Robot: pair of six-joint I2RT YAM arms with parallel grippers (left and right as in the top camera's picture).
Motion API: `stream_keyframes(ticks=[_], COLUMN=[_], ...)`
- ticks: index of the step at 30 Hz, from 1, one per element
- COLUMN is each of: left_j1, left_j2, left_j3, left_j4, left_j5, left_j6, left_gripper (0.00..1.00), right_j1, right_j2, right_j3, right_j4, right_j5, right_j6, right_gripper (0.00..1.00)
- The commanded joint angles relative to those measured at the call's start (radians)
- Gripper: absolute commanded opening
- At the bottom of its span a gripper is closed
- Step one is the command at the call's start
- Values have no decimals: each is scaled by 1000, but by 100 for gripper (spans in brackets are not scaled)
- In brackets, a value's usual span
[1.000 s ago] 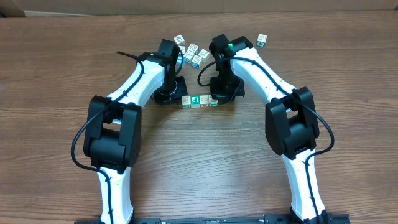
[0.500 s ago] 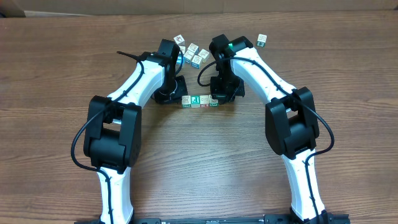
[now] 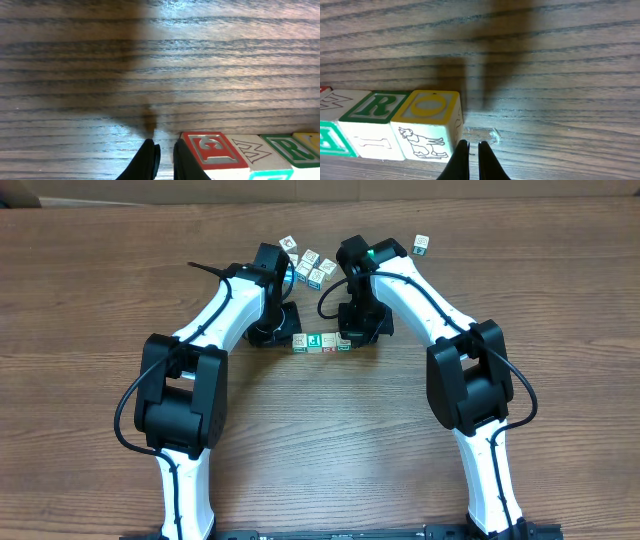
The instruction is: Form a horizontal line
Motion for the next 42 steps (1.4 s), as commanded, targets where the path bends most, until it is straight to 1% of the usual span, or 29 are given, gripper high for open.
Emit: stream_keyframes(ticks=[1, 3, 7, 17, 22, 42], left_j1=[-13, -13, -13, -15, -15, -15], left_j2=[13, 13, 13, 13, 13, 13], left_j3=[-11, -11, -11, -11, -11, -11], left_j4=[-10, -18, -26, -28, -15, 6], left_j5=[-50, -70, -76, -60, 19, 18], left_j6=[20, 21, 27, 29, 90, 90], left_gripper=[10, 10, 4, 4, 4, 5], right_j1=[6, 5, 5, 5, 5, 6], right_j2=[-20, -20, -20, -20, -20, -20], right_j3=[-3, -3, -3, -3, -3, -3], right_j4=[3, 3, 4, 3, 3, 3], right_j5=[25, 29, 36, 32, 27, -13], right_j6=[4, 4, 4, 4, 4, 4], right_gripper=[4, 5, 5, 4, 4, 4])
